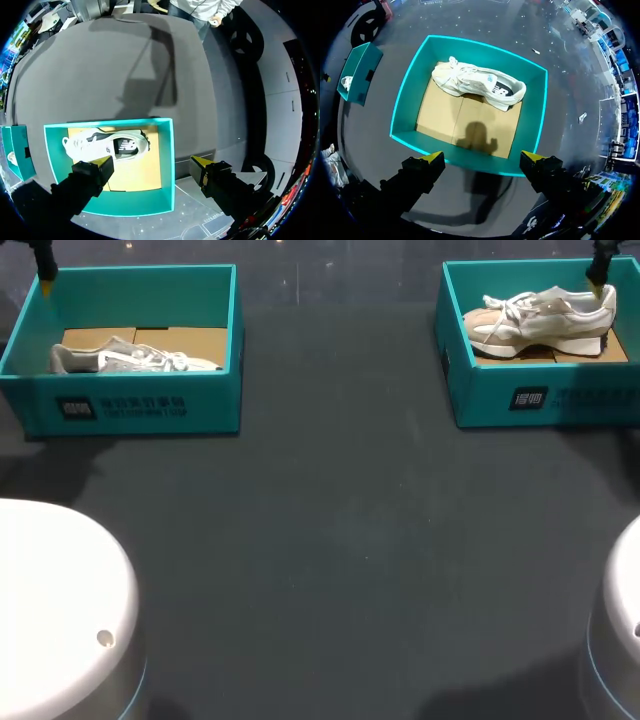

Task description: Take the shoe out of the shoebox, open the shoe tongue, remove and reinsert the insole, then place the shoe into the shoebox

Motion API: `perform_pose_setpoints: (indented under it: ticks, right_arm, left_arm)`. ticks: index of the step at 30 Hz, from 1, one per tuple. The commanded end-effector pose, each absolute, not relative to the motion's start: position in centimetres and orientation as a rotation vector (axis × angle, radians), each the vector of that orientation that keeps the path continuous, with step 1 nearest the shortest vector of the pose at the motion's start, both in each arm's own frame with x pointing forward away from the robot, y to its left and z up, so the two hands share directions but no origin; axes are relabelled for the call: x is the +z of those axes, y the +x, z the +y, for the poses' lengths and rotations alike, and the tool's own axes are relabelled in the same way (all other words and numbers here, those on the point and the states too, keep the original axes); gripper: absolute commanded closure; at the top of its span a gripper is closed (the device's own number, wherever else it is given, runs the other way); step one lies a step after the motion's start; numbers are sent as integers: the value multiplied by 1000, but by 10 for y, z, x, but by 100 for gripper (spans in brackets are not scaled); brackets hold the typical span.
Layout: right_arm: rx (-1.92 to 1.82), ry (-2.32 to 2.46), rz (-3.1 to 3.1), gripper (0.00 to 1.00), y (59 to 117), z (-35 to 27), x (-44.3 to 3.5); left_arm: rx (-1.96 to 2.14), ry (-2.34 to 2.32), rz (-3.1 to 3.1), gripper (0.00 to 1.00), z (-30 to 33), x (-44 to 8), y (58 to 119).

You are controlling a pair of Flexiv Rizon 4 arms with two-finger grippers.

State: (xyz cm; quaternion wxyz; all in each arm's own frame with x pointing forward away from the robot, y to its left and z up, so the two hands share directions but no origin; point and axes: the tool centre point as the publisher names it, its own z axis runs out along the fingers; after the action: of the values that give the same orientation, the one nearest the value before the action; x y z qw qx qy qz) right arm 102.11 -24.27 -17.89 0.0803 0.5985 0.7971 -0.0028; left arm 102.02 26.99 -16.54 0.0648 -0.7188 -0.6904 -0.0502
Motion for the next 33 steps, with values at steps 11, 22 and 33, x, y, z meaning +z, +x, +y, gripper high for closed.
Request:
perform_pose_setpoints:
  ticks: [11,22,33]
  right_arm:
    - [-173,1860,2414,0,1077,-253,-196]
    - [-147,2021,2298,0,1093,-276,-222]
    - [-118,2047,2238,0,1131,-296,-255]
  left_arm:
    - [-152,-2170,-2081,0,271,-165,1020]
    - [-152,-2170,-2081,0,271,-165,1020]
    - [-152,-2170,-2081,0,271,-165,1020]
